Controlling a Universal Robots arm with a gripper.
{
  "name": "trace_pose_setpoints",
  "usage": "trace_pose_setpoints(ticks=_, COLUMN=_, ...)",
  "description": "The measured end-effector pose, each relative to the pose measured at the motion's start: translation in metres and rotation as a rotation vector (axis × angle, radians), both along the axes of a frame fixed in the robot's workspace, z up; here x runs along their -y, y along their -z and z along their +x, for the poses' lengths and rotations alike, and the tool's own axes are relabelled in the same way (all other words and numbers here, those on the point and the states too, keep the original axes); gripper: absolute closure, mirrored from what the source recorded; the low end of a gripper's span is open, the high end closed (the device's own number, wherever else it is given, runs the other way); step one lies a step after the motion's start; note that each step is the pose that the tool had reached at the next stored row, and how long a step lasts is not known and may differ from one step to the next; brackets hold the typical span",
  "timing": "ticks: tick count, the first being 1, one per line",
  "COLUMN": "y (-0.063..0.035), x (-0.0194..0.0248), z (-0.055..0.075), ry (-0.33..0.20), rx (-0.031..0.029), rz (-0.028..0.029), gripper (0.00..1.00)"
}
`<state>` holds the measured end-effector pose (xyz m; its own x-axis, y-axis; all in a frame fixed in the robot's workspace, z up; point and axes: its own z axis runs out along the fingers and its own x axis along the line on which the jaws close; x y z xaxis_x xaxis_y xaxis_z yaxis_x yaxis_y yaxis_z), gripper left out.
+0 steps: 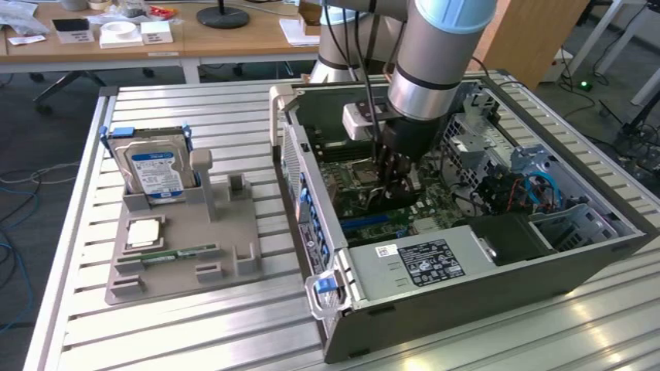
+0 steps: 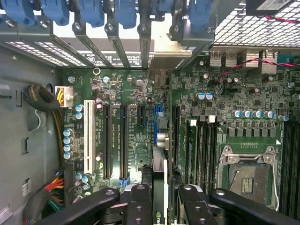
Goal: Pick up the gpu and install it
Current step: 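Insert the gpu into the slot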
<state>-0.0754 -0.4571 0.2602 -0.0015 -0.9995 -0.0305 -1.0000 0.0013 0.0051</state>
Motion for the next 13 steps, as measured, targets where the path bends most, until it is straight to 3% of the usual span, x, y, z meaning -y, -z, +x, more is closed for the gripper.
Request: trace_pose_setpoints(ticks=13, y=0.0022, x=0.0000, z=-0.0032, ry=-0.003, rx=0.0011, rz=0.0004, gripper=0.74)
